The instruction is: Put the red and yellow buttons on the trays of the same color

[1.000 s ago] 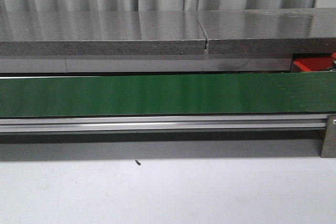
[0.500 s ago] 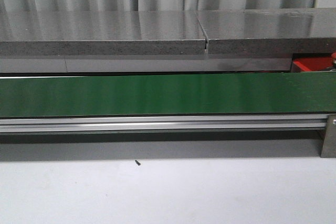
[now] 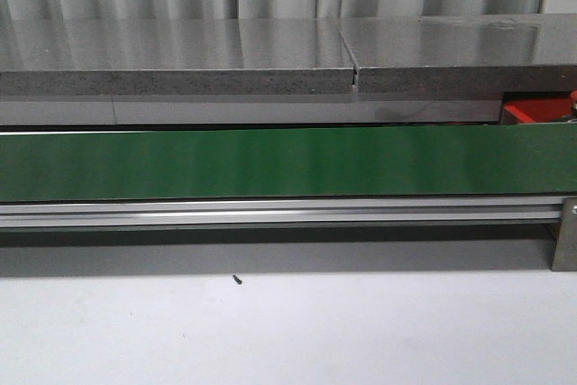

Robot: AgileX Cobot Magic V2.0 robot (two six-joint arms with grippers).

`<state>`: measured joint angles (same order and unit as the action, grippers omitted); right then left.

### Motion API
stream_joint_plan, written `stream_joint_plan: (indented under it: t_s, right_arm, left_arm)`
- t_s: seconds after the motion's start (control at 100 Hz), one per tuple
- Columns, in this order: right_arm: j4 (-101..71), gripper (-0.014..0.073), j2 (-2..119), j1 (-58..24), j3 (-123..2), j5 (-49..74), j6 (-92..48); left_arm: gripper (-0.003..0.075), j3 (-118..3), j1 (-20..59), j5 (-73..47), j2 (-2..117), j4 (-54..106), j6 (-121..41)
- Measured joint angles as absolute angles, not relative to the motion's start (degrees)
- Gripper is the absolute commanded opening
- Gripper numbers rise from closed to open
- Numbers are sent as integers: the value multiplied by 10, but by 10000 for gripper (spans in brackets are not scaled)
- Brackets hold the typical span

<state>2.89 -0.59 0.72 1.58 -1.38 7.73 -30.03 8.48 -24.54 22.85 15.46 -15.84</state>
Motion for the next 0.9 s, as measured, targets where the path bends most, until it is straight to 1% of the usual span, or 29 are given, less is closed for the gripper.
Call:
stream_joint_plan:
  t_s: [0.59, 0.72, 0.9]
  right_arm:
    - [30, -115, -6, 7, 16, -14, 77]
    - [30, -115, -6, 7, 16, -14, 77]
    - [30, -115, -6, 7, 16, -13, 77]
  left_arm:
    - [-19, -300, 85, -245, 229, 155, -158]
    - [-19, -299, 85, -245, 229, 134, -141]
    - [-19, -276, 71, -194, 223, 80, -115]
